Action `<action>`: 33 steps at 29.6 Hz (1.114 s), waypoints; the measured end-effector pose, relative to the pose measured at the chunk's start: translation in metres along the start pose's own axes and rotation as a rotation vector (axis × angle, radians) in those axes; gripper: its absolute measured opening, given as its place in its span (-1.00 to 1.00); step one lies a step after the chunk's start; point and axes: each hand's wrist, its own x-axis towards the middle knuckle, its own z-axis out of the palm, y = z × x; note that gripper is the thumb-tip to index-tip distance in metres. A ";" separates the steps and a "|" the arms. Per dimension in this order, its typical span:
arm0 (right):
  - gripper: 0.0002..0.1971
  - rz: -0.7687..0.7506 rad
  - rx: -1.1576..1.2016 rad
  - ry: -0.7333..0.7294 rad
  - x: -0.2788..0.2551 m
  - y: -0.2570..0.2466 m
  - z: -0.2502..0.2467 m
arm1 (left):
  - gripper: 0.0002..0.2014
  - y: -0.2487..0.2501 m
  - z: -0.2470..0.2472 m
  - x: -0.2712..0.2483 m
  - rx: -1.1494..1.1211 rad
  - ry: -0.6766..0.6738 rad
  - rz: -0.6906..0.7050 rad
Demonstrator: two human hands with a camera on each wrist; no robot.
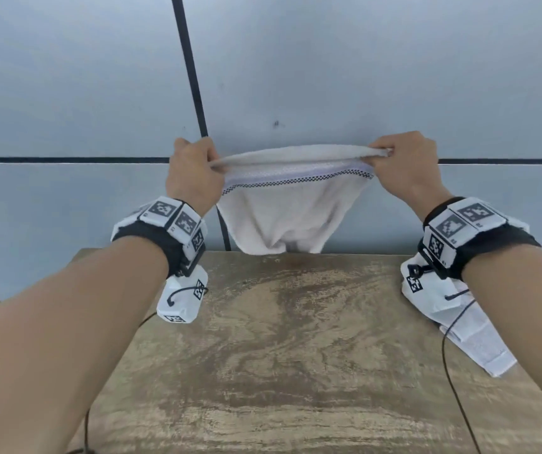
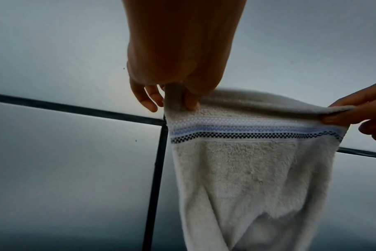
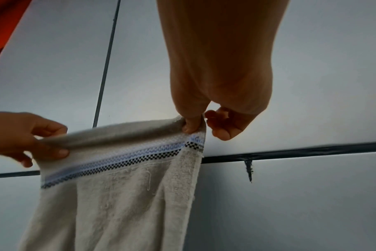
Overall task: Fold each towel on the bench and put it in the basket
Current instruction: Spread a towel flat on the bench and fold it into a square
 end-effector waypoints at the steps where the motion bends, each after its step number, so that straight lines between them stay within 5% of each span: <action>1: -0.89 0.013 0.009 0.000 -0.001 -0.002 0.002 | -0.89 -0.002 -0.002 0.004 0.005 0.017 -0.005; 4: -0.86 0.145 0.168 -0.013 -0.003 -0.010 0.006 | -0.97 -0.002 -0.008 0.012 -0.005 0.000 -0.043; 7: -0.95 0.293 0.357 -0.051 -0.005 -0.021 0.004 | -0.84 0.001 -0.013 0.015 -0.020 -0.066 -0.061; 20: -0.72 0.282 0.663 -0.325 -0.057 -0.013 -0.037 | -0.71 -0.007 -0.050 -0.017 -0.070 -0.183 -0.032; 28: -0.69 0.193 0.468 -0.209 -0.140 0.000 -0.055 | -0.90 -0.025 -0.080 -0.087 0.038 -0.299 -0.019; 33: -0.71 0.160 0.428 -0.269 -0.191 0.002 -0.063 | -0.87 -0.034 -0.093 -0.138 -0.034 -0.302 0.011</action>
